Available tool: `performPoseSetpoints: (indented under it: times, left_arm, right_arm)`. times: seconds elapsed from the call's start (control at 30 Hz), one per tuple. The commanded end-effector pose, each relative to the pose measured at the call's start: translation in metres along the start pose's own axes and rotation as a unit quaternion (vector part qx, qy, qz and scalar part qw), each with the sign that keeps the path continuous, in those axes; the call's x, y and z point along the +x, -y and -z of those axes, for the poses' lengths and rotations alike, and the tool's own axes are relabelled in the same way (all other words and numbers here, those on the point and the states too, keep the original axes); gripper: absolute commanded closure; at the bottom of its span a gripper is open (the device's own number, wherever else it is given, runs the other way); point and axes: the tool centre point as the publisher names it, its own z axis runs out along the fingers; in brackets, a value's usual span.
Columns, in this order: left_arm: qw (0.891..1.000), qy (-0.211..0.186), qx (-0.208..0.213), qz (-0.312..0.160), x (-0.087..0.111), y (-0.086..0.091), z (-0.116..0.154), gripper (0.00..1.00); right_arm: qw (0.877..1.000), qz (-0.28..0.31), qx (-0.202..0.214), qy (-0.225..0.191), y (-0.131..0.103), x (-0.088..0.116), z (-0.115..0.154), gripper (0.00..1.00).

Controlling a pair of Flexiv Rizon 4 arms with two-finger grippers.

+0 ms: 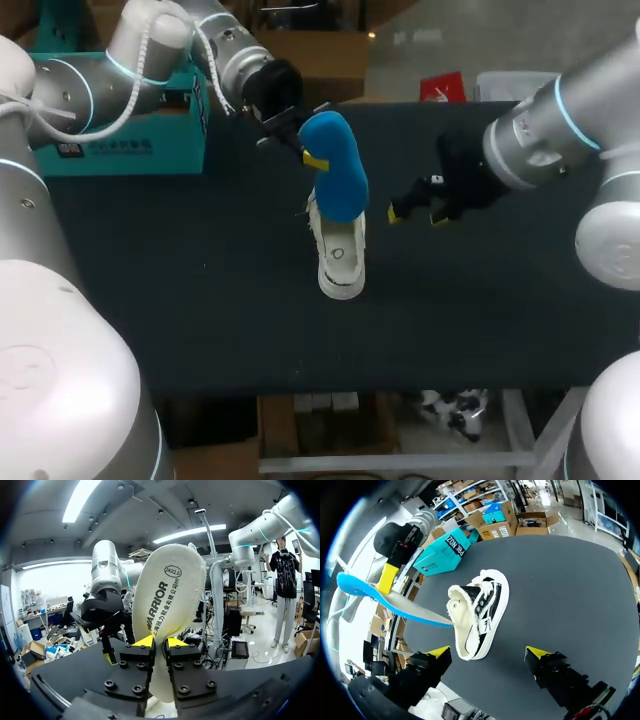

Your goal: Open the shoe tongue, take the insole out of the shoe, put the insole back into the shoe, and pack the shoe into the shoebox

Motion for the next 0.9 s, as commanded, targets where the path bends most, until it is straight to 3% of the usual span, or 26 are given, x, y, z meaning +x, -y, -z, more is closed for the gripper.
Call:
performPoseSetpoints:
  times: [0.03, 0.1, 0.17, 0.5, 0.57, 0.6, 0.67, 0.7, 0.9]
  left_arm:
    - [1.000, 0.016, -0.018, -0.006, 0.008, 0.006, -0.017, 1.00]
    - [0.999, 0.018, -0.026, -0.010, 0.010, 0.006, -0.020, 1.00]
    - [0.999, 0.016, -0.027, -0.013, 0.011, 0.005, -0.021, 1.00]
    - [0.998, -0.011, -0.052, -0.037, 0.017, 0.001, -0.034, 1.00]
    - [0.997, -0.013, -0.061, -0.044, 0.018, -0.001, -0.037, 1.00]
    - [0.997, -0.016, -0.063, -0.047, 0.019, -0.002, -0.038, 1.00]
    - [0.996, -0.013, -0.070, -0.051, 0.020, -0.004, -0.039, 1.00]
    - [0.996, -0.014, -0.070, -0.052, 0.021, -0.004, -0.039, 1.00]
    - [0.996, -0.018, -0.071, -0.058, 0.027, -0.009, -0.041, 1.00]
  right_arm:
    - [0.989, -0.129, -0.019, -0.066, 0.006, -0.011, -0.001, 0.00]
    - [0.984, -0.160, -0.002, -0.074, 0.005, -0.007, -0.001, 0.00]
    - [0.991, -0.124, 0.009, -0.051, 0.001, 0.009, 0.003, 0.00]
    - [0.991, -0.124, 0.009, -0.051, 0.001, 0.009, 0.003, 0.00]
    - [0.977, -0.197, 0.041, -0.073, -0.003, 0.010, 0.003, 0.00]
    - [0.967, -0.242, 0.031, -0.072, -0.005, 0.010, 0.005, 0.00]
    - [0.941, -0.312, 0.069, -0.110, -0.006, 0.009, 0.006, 0.00]
    - [0.938, -0.310, 0.099, -0.122, -0.006, 0.013, 0.004, 0.00]
    - [0.939, -0.304, 0.102, -0.123, -0.007, 0.018, 0.006, 0.00]
